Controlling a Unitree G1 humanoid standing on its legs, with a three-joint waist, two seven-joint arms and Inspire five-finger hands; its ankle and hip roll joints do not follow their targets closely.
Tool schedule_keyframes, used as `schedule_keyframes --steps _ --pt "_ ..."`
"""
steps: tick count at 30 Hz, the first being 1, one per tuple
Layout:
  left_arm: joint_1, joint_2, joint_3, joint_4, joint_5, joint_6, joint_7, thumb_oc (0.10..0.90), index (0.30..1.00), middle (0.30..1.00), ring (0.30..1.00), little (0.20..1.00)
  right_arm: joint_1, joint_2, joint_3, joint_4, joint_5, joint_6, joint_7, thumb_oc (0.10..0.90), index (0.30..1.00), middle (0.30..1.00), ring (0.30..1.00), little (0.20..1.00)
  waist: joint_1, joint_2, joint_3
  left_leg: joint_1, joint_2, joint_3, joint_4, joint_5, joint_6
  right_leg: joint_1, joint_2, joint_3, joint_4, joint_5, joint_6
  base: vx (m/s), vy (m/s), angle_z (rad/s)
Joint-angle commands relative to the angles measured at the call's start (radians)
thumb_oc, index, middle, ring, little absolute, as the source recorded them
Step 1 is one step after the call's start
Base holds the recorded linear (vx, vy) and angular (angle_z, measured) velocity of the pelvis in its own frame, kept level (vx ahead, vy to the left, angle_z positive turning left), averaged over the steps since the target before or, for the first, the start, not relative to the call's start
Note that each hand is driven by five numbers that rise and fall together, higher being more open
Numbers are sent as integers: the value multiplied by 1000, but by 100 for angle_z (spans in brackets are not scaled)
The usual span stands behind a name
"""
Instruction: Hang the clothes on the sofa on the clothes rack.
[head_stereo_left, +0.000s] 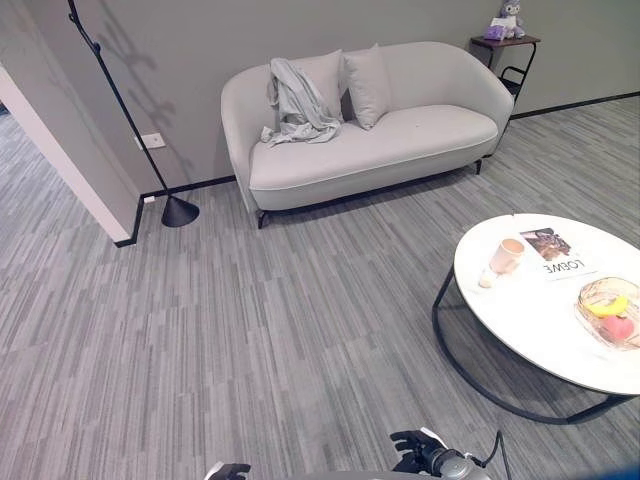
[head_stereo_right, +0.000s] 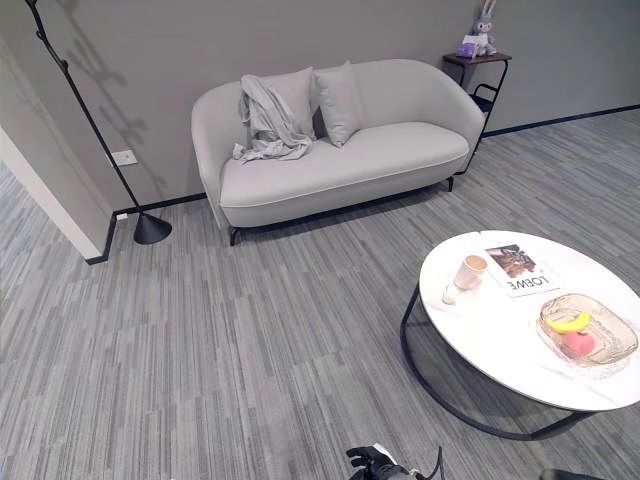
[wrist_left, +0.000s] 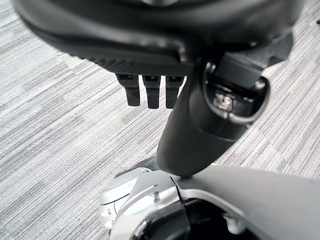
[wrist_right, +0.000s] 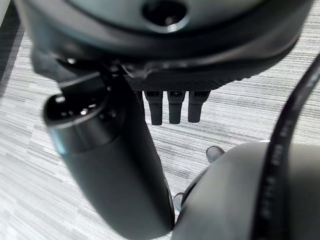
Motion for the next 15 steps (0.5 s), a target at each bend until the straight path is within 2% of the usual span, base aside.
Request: schedule_keyframes --steps 1,5,7,9,10,12,13,14,15 --pt "-31 -57 -9 52 34 -23 -33 800 900 900 900 900 14 9 59 70 8 -3 17 800 900 900 900 900 16 -43 5 -35 -22 -14 -42 20 5 61 -103 -29 -121 67 98 -2 43 1" --pt "-45 -47 -5 50 23 -20 -34 800 900 900 900 900 -5 2 25 83 37 1 12 800 900 900 900 900 9 -36 32 -50 -29 -21 -26 15 20 12 -116 -23 -7 32 95 -35 91 4" --pt "-53 -44 -7 46 14 -21 -37 800 900 900 900 900 -17 1 6 88 48 1 6 800 900 900 900 900 4 -29 57 -50 -37 -23 -7 2 37 -35 -130 -19 116 9 107 -35 135 5" --pt "-58 -43 -12 44 9 -21 -39 800 900 900 900 900 -22 4 -9 100 60 1 9 800 900 900 900 900 -2 -19 86 -31 -47 -20 9 -15 60 -90 -156 -10 303 14 141 14 197 1" --pt "-57 -47 -11 46 4 -18 -41 800 900 900 900 900 -22 5 -9 100 60 2 11 800 900 900 900 900 -9 -8 101 -14 -50 -18 10 -27 72 -130 -171 3 406 35 154 20 250 -8" --pt "-64 -49 -12 50 -7 -12 -44 800 900 900 900 900 -25 6 -6 81 63 3 17 800 900 900 900 900 -29 12 162 32 -56 -11 13 -42 100 -236 -206 22 632 132 179 2 223 -11" --pt "-64 -50 -14 53 -1 -8 -48 800 900 900 900 900 -22 8 -8 76 61 3 17 800 900 900 900 900 -32 22 171 45 -54 -6 13 -52 107 -270 -230 8 710 138 187 116 148 -11" --pt "-58 -50 -16 69 15 1 -56 800 900 900 900 900 -9 14 -15 69 62 3 19 800 900 900 900 900 -43 26 171 73 -51 0 4 -70 106 -300 -258 -23 734 147 183 303 32 -18" --pt "-50 -47 -13 82 29 3 -62 800 900 900 900 900 12 19 -36 73 93 3 27 800 900 900 900 900 -59 7 163 99 -63 -9 -7 -89 98 -319 -273 -47 635 143 176 276 -17 -25"
